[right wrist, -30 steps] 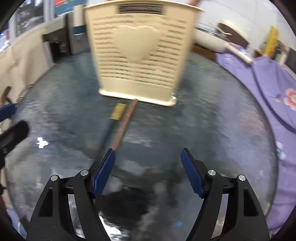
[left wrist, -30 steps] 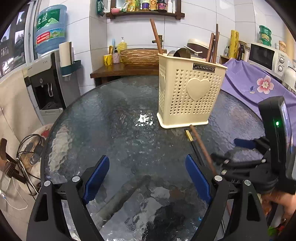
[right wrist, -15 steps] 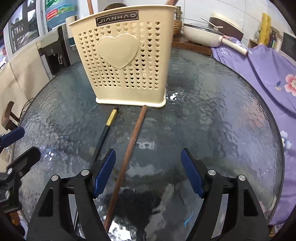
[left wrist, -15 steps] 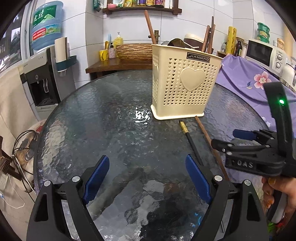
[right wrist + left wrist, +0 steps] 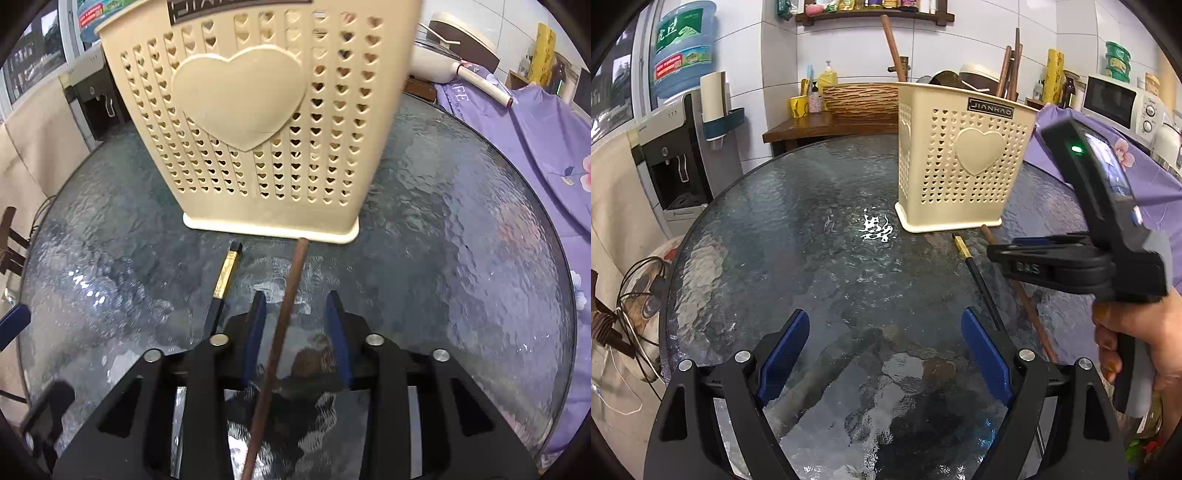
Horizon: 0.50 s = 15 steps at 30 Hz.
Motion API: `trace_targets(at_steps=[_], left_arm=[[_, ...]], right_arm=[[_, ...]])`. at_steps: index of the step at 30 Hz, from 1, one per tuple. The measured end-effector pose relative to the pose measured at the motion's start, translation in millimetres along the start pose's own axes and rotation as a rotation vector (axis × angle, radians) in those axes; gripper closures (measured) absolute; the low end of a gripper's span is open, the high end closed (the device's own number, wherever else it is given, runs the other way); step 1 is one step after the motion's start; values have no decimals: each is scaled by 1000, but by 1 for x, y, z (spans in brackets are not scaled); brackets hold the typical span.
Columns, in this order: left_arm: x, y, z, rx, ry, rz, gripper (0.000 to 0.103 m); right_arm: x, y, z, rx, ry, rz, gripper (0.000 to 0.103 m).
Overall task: Organize utensils
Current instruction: 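Move the right tool toward the last chopstick lying on the table, then grasp the brown chopstick with the right tool while the left tool grasps the black gold-tipped chopstick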
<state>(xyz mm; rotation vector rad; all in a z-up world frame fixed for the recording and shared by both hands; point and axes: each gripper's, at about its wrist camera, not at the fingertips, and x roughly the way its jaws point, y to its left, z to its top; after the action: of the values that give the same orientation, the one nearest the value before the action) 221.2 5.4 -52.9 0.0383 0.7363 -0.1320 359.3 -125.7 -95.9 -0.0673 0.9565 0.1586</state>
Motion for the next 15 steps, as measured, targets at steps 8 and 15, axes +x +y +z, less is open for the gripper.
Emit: trace_targets(at_steps=[8, 15], left_arm=[[9, -9, 0, 16, 22, -19, 21], [24, -23, 12, 25, 48, -80, 26]], right_arm=[[6, 2, 11, 7, 11, -3, 93], [0, -20, 16, 63, -18, 38, 95]])
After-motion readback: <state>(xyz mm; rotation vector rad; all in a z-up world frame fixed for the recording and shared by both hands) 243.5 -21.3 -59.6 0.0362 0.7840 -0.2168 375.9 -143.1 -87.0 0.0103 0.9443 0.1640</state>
